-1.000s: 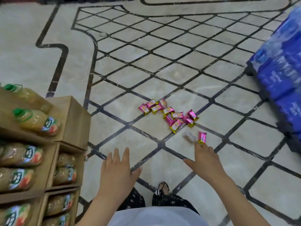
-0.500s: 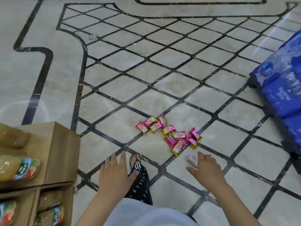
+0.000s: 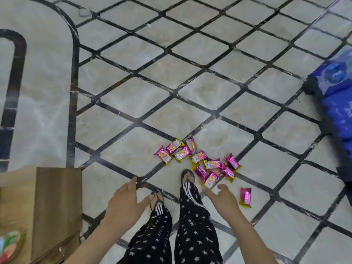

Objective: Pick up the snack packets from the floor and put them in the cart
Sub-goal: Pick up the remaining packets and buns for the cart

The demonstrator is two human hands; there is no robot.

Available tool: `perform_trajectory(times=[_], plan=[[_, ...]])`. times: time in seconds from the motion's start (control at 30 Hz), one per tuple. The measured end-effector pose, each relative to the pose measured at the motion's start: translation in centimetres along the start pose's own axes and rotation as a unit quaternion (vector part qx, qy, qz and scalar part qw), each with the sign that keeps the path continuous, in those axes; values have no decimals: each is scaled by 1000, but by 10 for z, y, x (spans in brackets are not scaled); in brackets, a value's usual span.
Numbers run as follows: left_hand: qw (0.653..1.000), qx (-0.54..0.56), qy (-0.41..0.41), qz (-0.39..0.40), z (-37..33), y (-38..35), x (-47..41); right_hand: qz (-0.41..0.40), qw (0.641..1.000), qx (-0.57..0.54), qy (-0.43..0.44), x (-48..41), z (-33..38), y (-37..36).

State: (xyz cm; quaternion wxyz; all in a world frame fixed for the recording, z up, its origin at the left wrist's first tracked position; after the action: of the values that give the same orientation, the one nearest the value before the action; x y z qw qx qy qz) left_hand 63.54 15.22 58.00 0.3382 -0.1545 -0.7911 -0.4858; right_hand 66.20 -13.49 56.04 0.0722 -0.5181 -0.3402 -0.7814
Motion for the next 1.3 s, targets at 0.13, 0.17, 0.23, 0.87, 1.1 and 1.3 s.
perform_trajectory(times=[0.13,0.17,0.23,0.87,1.1,1.3], plan=[[997,52,56,16,16,-32,-77,3,998,-46,-46,-92,7,-16],[995,70,72,15,22,-45,-101,6,997,-53,-59,-123,9,-24],[988,106,109,17,36,-76,-154,28,994,-67,-86,-189,12,-45],[847,444,275,-99,119,-397,-598,20,946,-266,-181,-663,-31,-272],[827,482,251,-146,113,-380,-611,-39,901,-389,-190,-643,-12,-269],[859,487,139,-70,59,-282,-544,-12,898,-413,-152,-554,32,-214]])
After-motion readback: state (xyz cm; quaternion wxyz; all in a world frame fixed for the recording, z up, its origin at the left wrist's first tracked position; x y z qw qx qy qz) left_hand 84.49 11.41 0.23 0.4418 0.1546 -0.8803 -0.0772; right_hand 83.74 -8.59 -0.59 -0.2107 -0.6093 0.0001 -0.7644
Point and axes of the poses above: each hand's wrist, its own x-axis away from the middle knuckle, its own y-axis out of the back of the hand, z = x × y, the point moved 5 cm from there along -x, towards the middle knuckle, and after that the axes turned 4 degrees about -y, right-handed, at the moved point
